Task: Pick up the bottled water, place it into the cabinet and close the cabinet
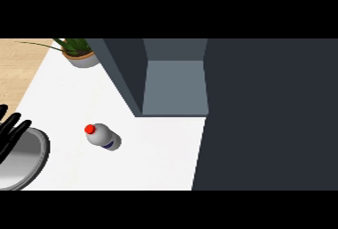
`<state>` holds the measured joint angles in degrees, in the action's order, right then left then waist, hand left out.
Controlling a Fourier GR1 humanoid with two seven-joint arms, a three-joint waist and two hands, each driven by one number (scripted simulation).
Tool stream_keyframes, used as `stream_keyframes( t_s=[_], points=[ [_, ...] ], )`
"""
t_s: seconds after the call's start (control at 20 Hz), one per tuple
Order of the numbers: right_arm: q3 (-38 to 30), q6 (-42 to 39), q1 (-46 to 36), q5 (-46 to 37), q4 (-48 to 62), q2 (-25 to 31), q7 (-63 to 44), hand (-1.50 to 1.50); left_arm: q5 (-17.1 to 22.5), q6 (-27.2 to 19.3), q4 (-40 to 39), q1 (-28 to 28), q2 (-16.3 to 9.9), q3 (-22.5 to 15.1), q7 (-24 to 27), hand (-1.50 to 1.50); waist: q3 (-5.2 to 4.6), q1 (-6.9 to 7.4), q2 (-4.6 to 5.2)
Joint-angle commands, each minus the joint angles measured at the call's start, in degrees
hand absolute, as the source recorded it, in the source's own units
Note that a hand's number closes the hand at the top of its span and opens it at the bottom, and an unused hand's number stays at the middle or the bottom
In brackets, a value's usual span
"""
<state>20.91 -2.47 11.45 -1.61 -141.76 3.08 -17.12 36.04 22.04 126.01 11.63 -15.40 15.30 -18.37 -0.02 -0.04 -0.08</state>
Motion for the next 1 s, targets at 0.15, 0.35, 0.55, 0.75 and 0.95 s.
stream_keyframes(
  t_s=[0.15,0.35,0.55,0.75,0.95],
  points=[
    [-5.3,-0.4,-4.2,3.1,-2.7,1.7,-5.3,-1.50,-6.8,3.4,-8.6,-4.3,0.9,-0.4,2.5,-1.50,0.01,-0.03,0.11],
    [3.0,1.1,1.4,-2.9,-5.5,1.2,-3.7,-1.50,-15.4,2.4,-14.9,-4.9,6.2,-3.3,8.2,-1.50,-0.01,-0.48,0.03],
    [5.8,3.2,-1.6,-5.9,-6.5,0.5,-7.9,-1.50,-16.6,3.2,-20.1,-7.3,5.5,-2.9,9.6,-1.50,-0.02,-0.30,0.02],
    [2.5,2.3,-2.5,-2.8,-4.2,1.9,-4.8,-1.50,-20.4,4.8,-29.6,-10.3,4.5,-2.6,13.5,-1.50,-0.01,-0.44,0.09],
    [2.2,3.3,-2.6,-2.0,-9.2,3.5,-10.0,-1.50,-25.6,6.4,-34.0,-6.3,6.1,-3.8,20.5,-1.50,-0.03,-0.40,0.02]
  ],
)
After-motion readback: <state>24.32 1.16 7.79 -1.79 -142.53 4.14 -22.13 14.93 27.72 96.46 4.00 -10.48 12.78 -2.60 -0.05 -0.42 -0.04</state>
